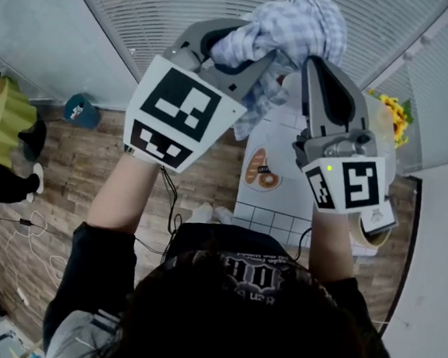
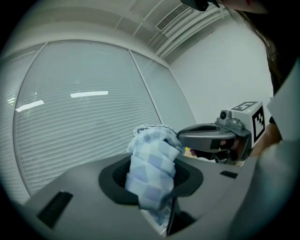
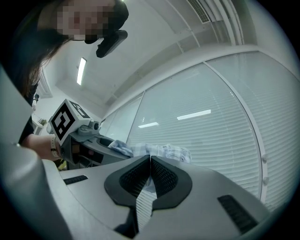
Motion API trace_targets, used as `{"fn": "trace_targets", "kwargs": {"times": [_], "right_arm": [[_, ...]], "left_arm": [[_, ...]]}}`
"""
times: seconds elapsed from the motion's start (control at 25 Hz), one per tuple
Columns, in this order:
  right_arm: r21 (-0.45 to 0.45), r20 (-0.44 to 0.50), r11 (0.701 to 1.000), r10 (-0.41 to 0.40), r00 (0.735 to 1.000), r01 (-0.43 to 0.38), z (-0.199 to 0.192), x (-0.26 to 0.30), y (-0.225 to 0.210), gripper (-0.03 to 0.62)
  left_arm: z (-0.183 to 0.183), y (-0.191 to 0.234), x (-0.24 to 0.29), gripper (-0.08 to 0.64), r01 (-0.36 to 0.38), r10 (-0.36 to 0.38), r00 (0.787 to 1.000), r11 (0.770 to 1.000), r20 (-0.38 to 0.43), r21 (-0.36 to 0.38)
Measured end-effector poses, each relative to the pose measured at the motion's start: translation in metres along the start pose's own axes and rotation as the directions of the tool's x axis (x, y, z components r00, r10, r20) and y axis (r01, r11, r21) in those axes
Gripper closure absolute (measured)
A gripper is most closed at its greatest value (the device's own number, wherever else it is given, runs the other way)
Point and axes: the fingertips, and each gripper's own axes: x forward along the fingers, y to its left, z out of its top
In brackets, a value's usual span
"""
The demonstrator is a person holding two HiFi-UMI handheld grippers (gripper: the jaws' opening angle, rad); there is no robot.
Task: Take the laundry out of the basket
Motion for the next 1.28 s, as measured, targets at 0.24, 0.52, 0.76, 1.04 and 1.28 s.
{"fn": "trace_targets", "kwargs": {"times": [0.24, 0.52, 0.76, 1.04, 1.28], "right_arm": [[0.029, -0.009, 0.998, 0.051, 0.999, -0.050, -0.010, 0.013, 0.032, 0.563], [0.068, -0.052, 0.993, 0.096, 0.994, -0.092, -0.035, 0.021, 0.066, 0.563], [0.095, -0.099, 0.991, 0.104, 0.990, -0.095, -0.062, 0.022, 0.084, 0.563], [0.113, -0.151, 0.991, 0.087, 0.985, -0.070, -0.086, 0.016, 0.092, 0.563], [0.117, -0.184, 0.991, 0.086, 0.979, -0.065, -0.107, 0.015, 0.101, 0.563]], "left_arm": [[-0.024, 0.015, -0.029, 0.423, -0.062, 0.061, 0.998, 0.997, -0.017, -0.055], [-0.066, 0.019, -0.056, 0.425, -0.132, 0.126, 0.990, 0.985, -0.057, -0.114], [-0.101, 0.015, -0.067, 0.428, -0.159, 0.147, 0.986, 0.973, -0.078, -0.169], [-0.127, 0.007, -0.067, 0.430, -0.160, 0.144, 0.986, 0.964, -0.086, -0.212], [-0.151, 0.003, -0.069, 0.430, -0.171, 0.150, 0.984, 0.950, -0.099, -0.261]]}}
